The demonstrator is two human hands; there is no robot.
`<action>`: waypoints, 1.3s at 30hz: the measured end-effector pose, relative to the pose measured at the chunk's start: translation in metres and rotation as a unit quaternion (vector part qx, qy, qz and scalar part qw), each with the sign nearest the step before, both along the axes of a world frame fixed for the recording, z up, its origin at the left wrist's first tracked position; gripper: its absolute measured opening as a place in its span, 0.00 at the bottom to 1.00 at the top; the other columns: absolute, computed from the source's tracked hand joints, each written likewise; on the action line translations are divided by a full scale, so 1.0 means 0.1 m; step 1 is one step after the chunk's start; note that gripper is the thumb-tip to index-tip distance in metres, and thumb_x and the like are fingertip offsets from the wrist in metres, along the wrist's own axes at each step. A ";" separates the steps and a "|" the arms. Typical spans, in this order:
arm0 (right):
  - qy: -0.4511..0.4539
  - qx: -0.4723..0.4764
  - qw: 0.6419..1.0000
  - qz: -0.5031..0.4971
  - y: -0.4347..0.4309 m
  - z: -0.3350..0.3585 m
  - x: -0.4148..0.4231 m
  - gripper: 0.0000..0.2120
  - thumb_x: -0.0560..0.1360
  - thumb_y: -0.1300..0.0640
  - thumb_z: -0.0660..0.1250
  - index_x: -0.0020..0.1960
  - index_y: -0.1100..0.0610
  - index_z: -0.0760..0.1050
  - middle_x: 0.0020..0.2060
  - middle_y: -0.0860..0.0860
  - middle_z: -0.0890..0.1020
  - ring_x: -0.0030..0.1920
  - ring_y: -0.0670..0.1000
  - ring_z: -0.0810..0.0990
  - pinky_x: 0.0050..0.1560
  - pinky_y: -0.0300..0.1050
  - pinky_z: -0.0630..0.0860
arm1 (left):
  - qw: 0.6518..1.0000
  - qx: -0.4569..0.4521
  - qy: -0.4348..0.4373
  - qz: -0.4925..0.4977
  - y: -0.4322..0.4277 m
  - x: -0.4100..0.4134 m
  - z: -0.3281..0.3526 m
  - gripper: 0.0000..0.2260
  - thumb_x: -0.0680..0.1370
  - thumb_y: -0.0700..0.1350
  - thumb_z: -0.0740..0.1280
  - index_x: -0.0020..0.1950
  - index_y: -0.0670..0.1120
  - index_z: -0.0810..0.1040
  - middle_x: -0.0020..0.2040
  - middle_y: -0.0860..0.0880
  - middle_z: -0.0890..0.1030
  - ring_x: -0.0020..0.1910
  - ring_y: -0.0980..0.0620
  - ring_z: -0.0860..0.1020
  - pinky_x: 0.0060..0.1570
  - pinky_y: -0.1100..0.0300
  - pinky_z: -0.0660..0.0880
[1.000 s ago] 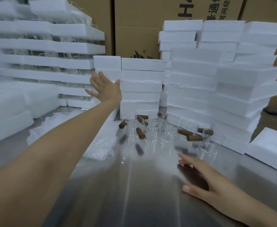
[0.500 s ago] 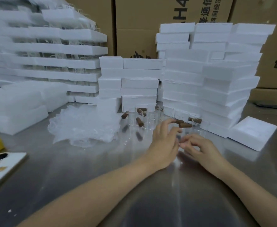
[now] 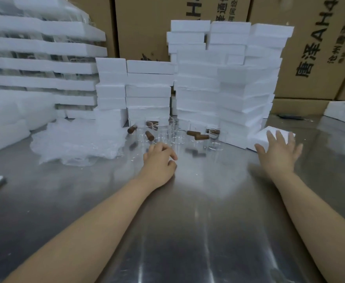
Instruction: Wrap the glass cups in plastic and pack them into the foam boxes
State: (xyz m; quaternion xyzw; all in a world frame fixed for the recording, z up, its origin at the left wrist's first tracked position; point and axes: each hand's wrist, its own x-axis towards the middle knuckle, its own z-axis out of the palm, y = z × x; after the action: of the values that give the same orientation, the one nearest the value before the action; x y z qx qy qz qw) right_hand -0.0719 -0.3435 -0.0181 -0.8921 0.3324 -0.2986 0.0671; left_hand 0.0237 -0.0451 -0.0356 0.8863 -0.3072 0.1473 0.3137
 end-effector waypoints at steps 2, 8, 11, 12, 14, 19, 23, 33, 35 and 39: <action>0.034 0.056 0.998 -0.017 -0.07 -0.04 -0.01 0.28 0.79 0.48 0.60 0.76 0.55 0.58 0.73 0.56 0.63 0.76 0.58 0.47 0.73 0.63 0.40 | 1.000 0.014 -0.005 0.012 0.00 0.00 -0.01 0.07 0.77 0.42 0.63 0.52 0.48 0.79 0.59 0.51 0.71 0.65 0.50 0.62 0.49 0.64 0.51; -0.062 0.013 0.997 -0.041 0.07 0.04 0.00 0.18 0.75 0.53 0.65 0.62 0.59 0.75 0.59 0.60 0.76 0.66 0.61 0.63 0.72 0.58 0.49 | 0.998 0.030 -0.020 0.053 0.03 0.06 0.02 0.09 0.77 0.41 0.62 0.54 0.47 0.78 0.60 0.50 0.72 0.65 0.48 0.64 0.52 0.62 0.53; -0.258 -0.001 0.965 -0.048 0.31 0.26 -0.04 0.17 0.74 0.51 0.63 0.57 0.60 0.76 0.53 0.60 0.78 0.60 0.61 0.70 0.68 0.57 0.57 | 0.990 0.032 -0.064 0.117 0.09 0.13 0.08 0.12 0.75 0.40 0.62 0.58 0.46 0.77 0.62 0.47 0.70 0.65 0.46 0.63 0.59 0.57 0.54; -0.313 -0.023 0.949 -0.031 0.42 0.34 -0.06 0.16 0.74 0.50 0.63 0.55 0.60 0.76 0.51 0.59 0.79 0.57 0.61 0.72 0.66 0.56 0.60 | 0.987 0.027 -0.078 0.140 0.13 0.17 0.10 0.14 0.75 0.39 0.62 0.59 0.46 0.76 0.62 0.47 0.70 0.65 0.46 0.63 0.60 0.56 0.55; -0.401 -0.076 0.910 0.074 0.66 0.48 -0.10 0.14 0.73 0.52 0.66 0.49 0.62 0.76 0.44 0.58 0.79 0.49 0.60 0.74 0.58 0.54 0.65 | 0.982 -0.005 -0.091 0.162 0.23 0.24 0.12 0.15 0.74 0.38 0.62 0.60 0.45 0.76 0.62 0.46 0.70 0.65 0.45 0.63 0.58 0.57 0.56; -0.269 -0.164 0.826 0.467 1.33 0.54 -0.13 0.06 0.67 0.63 0.68 0.43 0.63 0.75 0.38 0.56 0.76 0.40 0.55 0.73 0.47 0.51 0.67 | 0.963 -0.243 -0.025 0.117 0.26 0.25 0.19 0.09 0.79 0.36 0.55 0.47 0.48 0.72 0.48 0.54 0.74 0.51 0.54 0.72 0.43 0.72 0.63; -0.040 -0.069 0.815 0.573 1.56 0.32 -0.16 0.08 0.64 0.62 0.63 0.43 0.59 0.74 0.37 0.47 0.76 0.39 0.49 0.71 0.44 0.46 0.68 | 0.903 -0.350 0.193 0.157 0.26 0.29 0.27 0.13 0.80 0.47 0.52 0.47 0.50 0.75 0.46 0.47 0.79 0.39 0.53 0.79 0.33 0.61 0.74; -0.084 0.082 0.790 0.602 1.50 0.20 -0.10 0.15 0.76 0.53 0.56 0.53 0.55 0.79 0.44 0.46 0.80 0.48 0.45 0.78 0.52 0.37 0.71 | 0.968 -0.190 -0.011 0.160 0.39 0.31 0.19 0.11 0.76 0.36 0.61 0.55 0.42 0.79 0.56 0.46 0.75 0.54 0.48 0.74 0.55 0.58 0.66; -0.165 0.095 0.813 0.550 1.39 0.15 -0.02 0.11 0.77 0.57 0.58 0.53 0.55 0.78 0.45 0.47 0.79 0.49 0.45 0.78 0.52 0.35 0.70 | 0.956 -0.116 -0.142 0.228 0.46 0.32 0.20 0.15 0.73 0.35 0.63 0.59 0.41 0.77 0.64 0.43 0.72 0.61 0.44 0.71 0.59 0.52 0.64; -0.175 0.063 0.894 0.407 1.06 0.00 0.17 0.14 0.74 0.69 0.63 0.57 0.58 0.77 0.55 0.50 0.74 0.53 0.51 0.76 0.57 0.43 0.72 | 0.920 -0.131 -0.092 0.357 0.63 0.35 0.18 0.20 0.74 0.42 0.64 0.65 0.41 0.72 0.68 0.42 0.67 0.68 0.42 0.64 0.65 0.49 0.56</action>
State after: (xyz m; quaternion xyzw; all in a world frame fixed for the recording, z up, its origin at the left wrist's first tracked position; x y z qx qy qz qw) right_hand -0.0550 -0.2380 -0.0184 -0.8764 -0.0587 -0.3753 0.2959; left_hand 0.0583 0.0180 -0.0178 0.8707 0.0244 0.3696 0.3235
